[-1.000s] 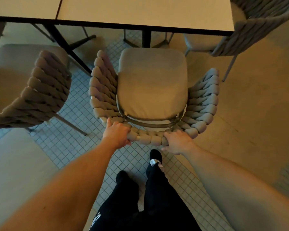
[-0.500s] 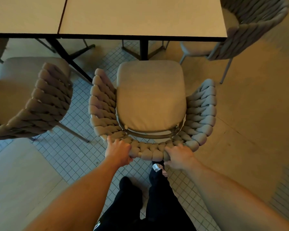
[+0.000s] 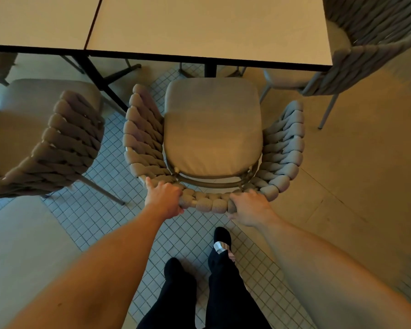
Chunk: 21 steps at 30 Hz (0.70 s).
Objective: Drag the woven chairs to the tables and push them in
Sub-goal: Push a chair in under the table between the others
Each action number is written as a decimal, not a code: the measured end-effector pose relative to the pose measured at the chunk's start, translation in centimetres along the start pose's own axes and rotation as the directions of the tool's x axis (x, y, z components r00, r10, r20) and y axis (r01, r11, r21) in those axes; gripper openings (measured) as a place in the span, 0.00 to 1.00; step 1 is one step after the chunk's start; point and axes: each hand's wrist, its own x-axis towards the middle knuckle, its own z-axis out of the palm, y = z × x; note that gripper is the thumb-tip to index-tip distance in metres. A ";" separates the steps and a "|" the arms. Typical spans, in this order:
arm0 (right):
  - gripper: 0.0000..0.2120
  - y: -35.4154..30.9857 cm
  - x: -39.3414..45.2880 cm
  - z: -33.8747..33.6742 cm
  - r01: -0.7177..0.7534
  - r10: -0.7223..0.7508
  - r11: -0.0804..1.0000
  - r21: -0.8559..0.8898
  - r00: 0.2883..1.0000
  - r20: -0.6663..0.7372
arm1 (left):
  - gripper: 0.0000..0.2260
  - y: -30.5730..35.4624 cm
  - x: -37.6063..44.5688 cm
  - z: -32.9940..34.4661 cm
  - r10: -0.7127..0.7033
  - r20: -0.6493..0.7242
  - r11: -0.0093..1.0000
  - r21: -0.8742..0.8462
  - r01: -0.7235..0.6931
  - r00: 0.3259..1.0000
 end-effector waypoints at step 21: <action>0.26 -2.6 0.3 -0.5 -0.008 0.007 1.000 0.018 0.999 0.051 | 0.22 -1.7 -0.2 0.8 -0.062 -0.040 0.995 -0.081 0.059 0.997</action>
